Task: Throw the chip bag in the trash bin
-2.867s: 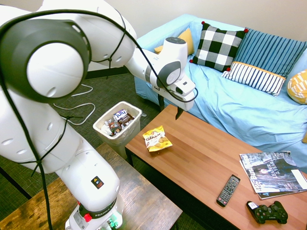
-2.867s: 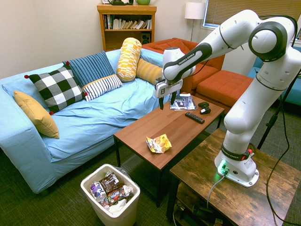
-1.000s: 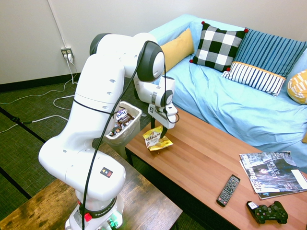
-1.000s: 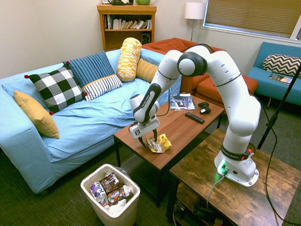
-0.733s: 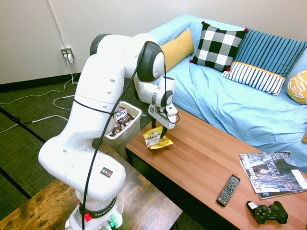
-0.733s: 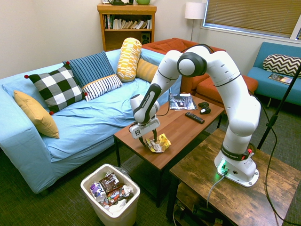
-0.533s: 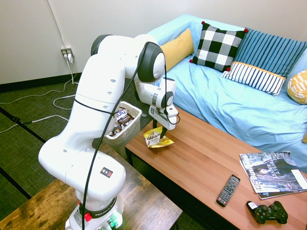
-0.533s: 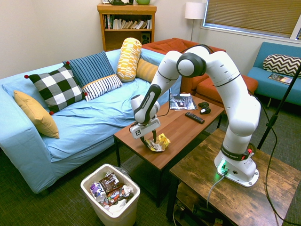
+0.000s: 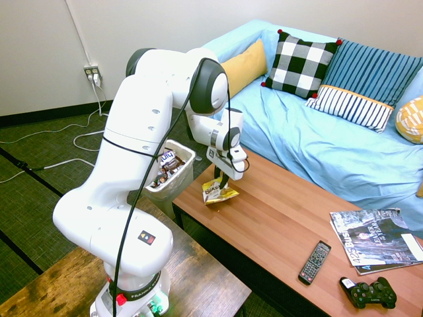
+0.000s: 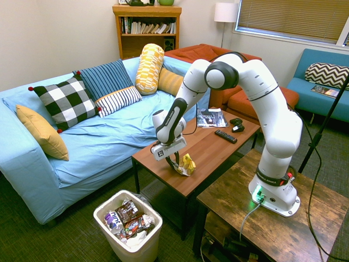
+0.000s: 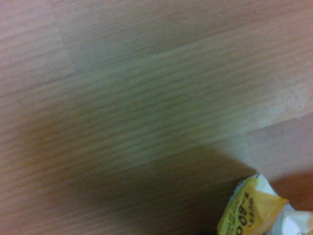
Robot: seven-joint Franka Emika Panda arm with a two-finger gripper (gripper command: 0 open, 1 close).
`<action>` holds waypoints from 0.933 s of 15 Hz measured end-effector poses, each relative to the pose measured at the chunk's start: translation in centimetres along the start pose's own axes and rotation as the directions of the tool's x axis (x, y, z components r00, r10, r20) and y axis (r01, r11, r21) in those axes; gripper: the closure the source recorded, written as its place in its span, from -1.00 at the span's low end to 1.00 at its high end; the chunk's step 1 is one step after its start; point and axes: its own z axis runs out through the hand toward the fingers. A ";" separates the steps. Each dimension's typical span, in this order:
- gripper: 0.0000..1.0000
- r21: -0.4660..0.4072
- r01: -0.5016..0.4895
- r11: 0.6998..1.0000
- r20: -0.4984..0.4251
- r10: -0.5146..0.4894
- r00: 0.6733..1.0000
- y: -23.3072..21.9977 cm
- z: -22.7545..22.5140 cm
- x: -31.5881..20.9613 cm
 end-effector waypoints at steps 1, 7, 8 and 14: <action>1.00 0.004 -0.001 1.000 0.000 0.001 1.000 0.0 0.0 0.0; 1.00 0.045 -0.005 0.999 -0.016 0.005 1.000 0.3 -1.8 0.3; 1.00 0.066 0.007 0.998 -0.027 -0.006 1.000 0.3 -3.4 -0.3; 1.00 0.162 0.149 0.975 -0.185 -0.118 0.976 -2.0 -12.5 -12.1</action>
